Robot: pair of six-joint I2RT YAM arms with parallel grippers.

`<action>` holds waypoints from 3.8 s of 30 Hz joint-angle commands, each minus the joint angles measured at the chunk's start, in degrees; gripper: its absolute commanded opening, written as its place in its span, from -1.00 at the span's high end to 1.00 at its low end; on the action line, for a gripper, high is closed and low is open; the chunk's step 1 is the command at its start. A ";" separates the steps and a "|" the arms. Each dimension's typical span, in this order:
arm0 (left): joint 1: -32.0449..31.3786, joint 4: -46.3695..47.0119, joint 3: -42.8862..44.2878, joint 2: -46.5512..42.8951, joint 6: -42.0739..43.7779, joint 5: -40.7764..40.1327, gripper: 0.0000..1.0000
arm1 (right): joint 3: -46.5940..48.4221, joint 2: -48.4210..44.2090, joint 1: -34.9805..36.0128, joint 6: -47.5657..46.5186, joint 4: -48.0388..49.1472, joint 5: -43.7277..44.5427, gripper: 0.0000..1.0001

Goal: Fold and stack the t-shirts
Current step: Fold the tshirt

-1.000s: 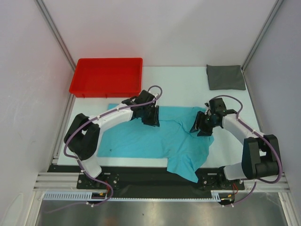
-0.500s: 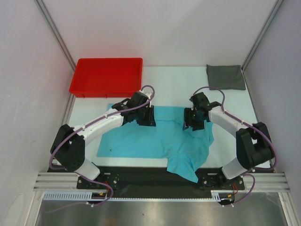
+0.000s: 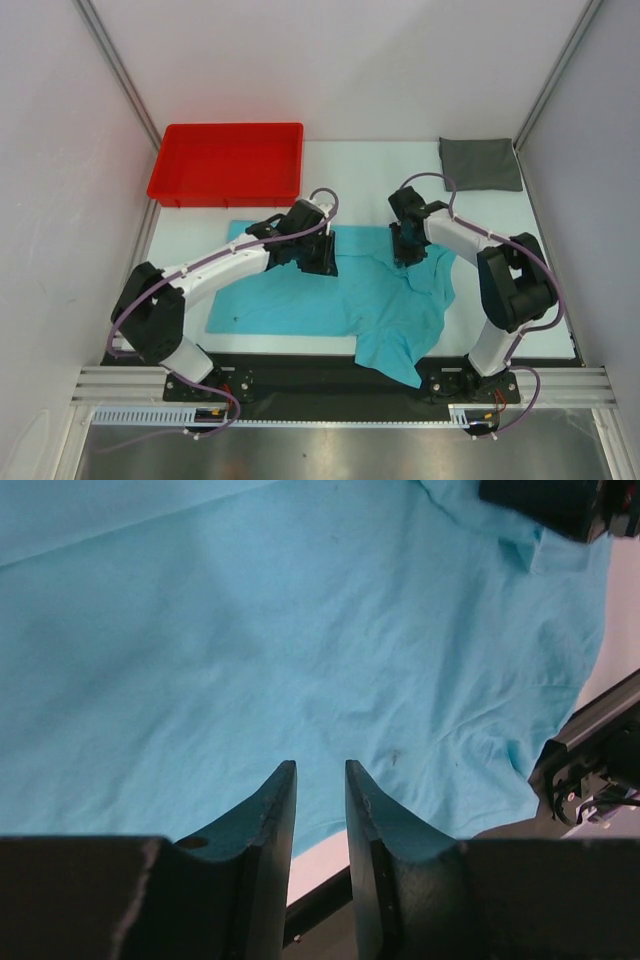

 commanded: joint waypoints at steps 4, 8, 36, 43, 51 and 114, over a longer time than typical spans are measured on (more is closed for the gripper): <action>-2.63 2.50 4.73 3.57 -1.31 1.91 0.38 | 6.13 3.21 -0.30 -3.39 -2.76 3.96 0.62; -2.98 4.52 5.97 6.38 -2.19 3.31 0.38 | 7.98 3.48 -1.61 -3.48 -3.20 4.49 0.63; -3.24 8.74 14.67 16.14 -5.71 8.94 0.39 | -1.61 -4.26 -4.87 -3.13 -0.39 -8.79 0.29; -3.24 9.35 14.06 16.58 -6.50 9.29 0.40 | 4.80 0.31 -7.24 -4.09 -1.00 -6.68 0.76; -3.33 12.69 15.99 19.57 -8.96 11.84 0.39 | 11.67 5.94 -10.23 -6.28 -3.02 -6.06 0.69; -14.76 -11.21 61.69 52.71 -1.84 -23.23 0.76 | -19.87 -30.54 -19.37 13.74 -1.10 -21.17 -0.01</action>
